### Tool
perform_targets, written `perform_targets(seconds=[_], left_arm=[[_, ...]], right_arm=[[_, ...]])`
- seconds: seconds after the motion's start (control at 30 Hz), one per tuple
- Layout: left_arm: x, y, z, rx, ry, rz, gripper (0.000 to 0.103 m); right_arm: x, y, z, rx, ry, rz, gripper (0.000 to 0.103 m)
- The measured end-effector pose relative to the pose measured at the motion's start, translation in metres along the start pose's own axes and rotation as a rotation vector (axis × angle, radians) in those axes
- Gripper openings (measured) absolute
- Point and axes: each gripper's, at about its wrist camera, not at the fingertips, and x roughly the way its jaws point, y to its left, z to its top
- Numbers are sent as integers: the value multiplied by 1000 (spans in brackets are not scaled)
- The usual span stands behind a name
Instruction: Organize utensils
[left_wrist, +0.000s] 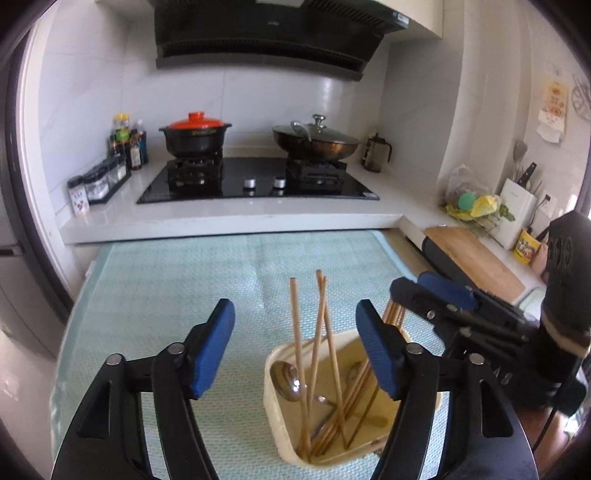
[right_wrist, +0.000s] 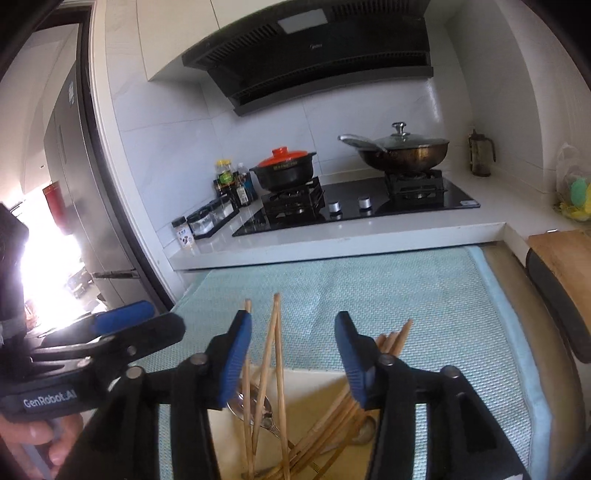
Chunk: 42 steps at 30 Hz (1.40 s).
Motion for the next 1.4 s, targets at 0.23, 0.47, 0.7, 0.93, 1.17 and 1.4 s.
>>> perform_targets(seconds=[0.23,0.47,0.7,0.93,1.17,1.4], left_arm=[[-101,-22,-46,143,-132,114,102],[-150,-39,-113,150,-71,180,103],[-189,-42,-157,37,-51,250,103],[-200,-38,-176,-67,12,208,103],[-217,-50,-178,-42,11,205,103],[-230,-52,-179,-44,-3,234,103]], right_arm=[[-103,13,-11,-27,-87,-49,71],[-172,42,-71,-110,-88,-139,85],[-199,61,-124,-106,-34,-180,85],[-214,60,-147,-38,66,-237,86],[-246,80,-146,-84,41,-255,86],[-264,97,-148,-127,51,-280,87]])
